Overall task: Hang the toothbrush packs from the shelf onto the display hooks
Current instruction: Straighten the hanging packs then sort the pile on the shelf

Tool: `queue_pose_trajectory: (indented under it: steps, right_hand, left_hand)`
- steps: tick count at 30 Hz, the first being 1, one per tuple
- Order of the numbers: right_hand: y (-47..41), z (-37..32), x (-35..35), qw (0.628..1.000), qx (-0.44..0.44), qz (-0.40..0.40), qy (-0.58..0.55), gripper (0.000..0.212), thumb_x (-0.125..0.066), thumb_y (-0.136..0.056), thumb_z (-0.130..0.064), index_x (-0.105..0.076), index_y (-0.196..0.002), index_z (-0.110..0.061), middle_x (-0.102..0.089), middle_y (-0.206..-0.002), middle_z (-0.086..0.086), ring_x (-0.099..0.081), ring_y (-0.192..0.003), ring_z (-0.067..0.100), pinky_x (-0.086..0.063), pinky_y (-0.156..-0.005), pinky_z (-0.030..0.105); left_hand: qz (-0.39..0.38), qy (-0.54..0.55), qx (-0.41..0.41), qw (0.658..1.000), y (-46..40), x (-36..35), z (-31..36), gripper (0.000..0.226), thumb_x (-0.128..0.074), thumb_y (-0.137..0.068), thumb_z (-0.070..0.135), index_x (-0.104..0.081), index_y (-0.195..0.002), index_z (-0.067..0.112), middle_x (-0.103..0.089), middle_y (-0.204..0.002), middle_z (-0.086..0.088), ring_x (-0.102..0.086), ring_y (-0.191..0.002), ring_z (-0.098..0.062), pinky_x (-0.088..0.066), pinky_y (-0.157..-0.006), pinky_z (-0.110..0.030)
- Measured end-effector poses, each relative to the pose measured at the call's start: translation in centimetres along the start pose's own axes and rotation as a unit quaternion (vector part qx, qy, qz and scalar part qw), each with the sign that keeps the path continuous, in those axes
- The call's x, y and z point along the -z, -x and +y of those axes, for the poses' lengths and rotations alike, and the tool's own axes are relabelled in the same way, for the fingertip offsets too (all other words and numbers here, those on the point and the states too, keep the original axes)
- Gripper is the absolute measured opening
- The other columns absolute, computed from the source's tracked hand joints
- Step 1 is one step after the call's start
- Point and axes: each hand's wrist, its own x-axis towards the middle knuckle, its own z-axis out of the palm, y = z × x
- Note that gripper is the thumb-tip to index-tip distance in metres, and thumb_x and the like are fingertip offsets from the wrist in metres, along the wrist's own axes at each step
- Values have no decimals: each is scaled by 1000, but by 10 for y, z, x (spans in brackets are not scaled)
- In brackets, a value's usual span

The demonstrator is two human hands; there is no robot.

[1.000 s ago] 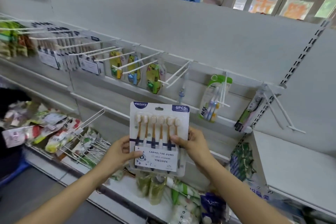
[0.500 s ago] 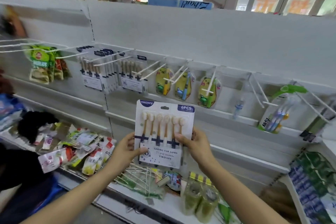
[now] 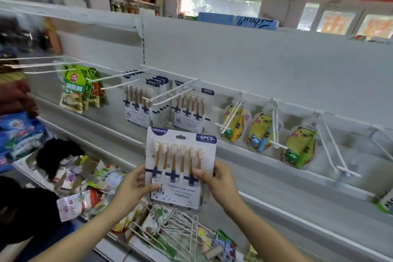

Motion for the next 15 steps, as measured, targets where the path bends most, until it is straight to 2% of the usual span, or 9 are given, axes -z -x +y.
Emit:
queue_pose_trajectory:
  steps: [4, 8, 10, 13, 15]
  right_hand:
    - [-41, -4, -31, 999, 13, -40, 4, 15, -70, -90, -9, -71, -105, -8, -78, -96, -1, -74, -89, 10, -55, -73, 21]
    - [-73, -9, -63, 995, 40, -84, 36, 13, -67, -91, -10, -68, -95, -23, -75, -88, -22, -69, -83, -5, -49, -71, 13]
    - [-89, -11, -80, 993, 48, -96, 39, 15, -67, -92, -11, -66, -94, -26, -73, -86, -26, -67, -82, -7, -49, -70, 12]
    - [-111, -17, -111, 995, 55, -76, 33, 11, -68, -92, -12, -68, -93, -23, -75, -88, -19, -70, -85, -1, -53, -73, 20]
    - [-124, -22, -131, 996, 61, -56, 19, 9, -69, -91, -14, -70, -92, -23, -76, -89, -13, -71, -87, 4, -57, -77, 27]
  left_hand:
    - [27, 5, 0, 1000, -24, 36, -2, 50, -79, -74, 2, -62, -118, 18, -77, -104, 0, -74, -94, -21, -60, -75, -27]
    - [31, -4, -8, 999, -42, 77, -5, 51, -80, -73, 7, -62, -119, 19, -76, -105, -2, -73, -94, -21, -60, -77, -30]
    - [37, 6, -11, 999, -55, 98, -7, 53, -81, -71, 7, -62, -118, 20, -77, -104, -1, -74, -93, -20, -60, -77, -28]
    - [38, 24, -24, 999, -77, 129, -7, 59, -90, -64, 21, -62, -116, 19, -77, -101, 0, -74, -89, -18, -59, -72, -23]
    - [32, 22, -32, 999, -92, 149, -8, 57, -90, -66, 19, -62, -116, 19, -77, -101, 1, -74, -90, -17, -59, -72, -22]
